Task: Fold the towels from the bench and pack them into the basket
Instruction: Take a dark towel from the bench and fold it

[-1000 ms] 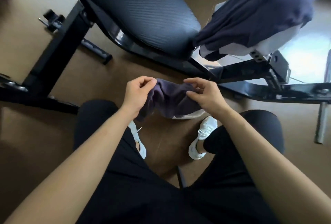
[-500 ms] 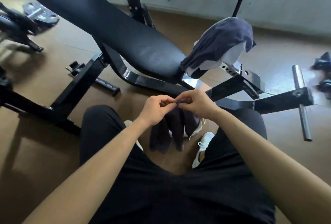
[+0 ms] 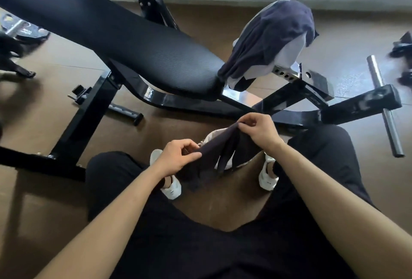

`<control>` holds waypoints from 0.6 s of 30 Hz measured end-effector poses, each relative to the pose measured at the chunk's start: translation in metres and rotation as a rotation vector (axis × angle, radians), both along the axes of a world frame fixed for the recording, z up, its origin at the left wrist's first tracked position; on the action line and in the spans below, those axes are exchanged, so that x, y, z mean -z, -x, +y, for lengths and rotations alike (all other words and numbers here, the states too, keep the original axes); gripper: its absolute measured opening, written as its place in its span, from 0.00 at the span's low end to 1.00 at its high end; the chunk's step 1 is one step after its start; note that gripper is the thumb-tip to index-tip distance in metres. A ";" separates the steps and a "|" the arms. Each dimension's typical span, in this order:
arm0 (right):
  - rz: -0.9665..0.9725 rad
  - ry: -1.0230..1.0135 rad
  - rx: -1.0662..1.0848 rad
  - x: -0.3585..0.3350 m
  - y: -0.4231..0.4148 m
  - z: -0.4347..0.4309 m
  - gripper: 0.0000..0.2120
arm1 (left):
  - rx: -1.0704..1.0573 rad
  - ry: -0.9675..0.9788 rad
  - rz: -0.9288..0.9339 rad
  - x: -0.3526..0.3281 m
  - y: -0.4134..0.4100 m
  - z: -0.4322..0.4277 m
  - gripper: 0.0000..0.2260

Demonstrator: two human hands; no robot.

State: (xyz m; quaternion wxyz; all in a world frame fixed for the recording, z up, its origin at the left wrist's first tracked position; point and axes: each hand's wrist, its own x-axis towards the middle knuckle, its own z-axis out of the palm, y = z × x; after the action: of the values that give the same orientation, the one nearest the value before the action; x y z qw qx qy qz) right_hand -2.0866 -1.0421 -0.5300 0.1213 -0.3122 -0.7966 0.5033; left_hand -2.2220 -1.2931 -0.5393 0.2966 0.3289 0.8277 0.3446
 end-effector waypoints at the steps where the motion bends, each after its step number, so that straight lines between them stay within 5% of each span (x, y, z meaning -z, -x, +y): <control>1: 0.002 0.013 0.040 0.005 0.002 0.005 0.05 | 0.009 0.030 0.019 0.004 0.005 0.001 0.03; 8: -0.027 0.073 0.069 0.031 0.009 0.009 0.10 | -0.193 -0.036 0.021 0.027 0.023 0.028 0.02; 14: -0.007 0.351 -0.071 0.029 -0.010 -0.005 0.26 | -0.313 -0.212 -0.264 0.028 0.003 0.059 0.06; 18: 0.035 0.372 -0.146 0.024 -0.003 -0.020 0.25 | -0.295 -0.290 -0.402 0.029 -0.011 0.066 0.12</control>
State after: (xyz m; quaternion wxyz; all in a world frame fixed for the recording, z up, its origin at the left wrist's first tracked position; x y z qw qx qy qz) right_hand -2.0839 -1.0620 -0.5540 0.0384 -0.2618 -0.7083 0.6544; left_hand -2.2107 -1.2273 -0.5685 0.3511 0.1689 0.7334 0.5571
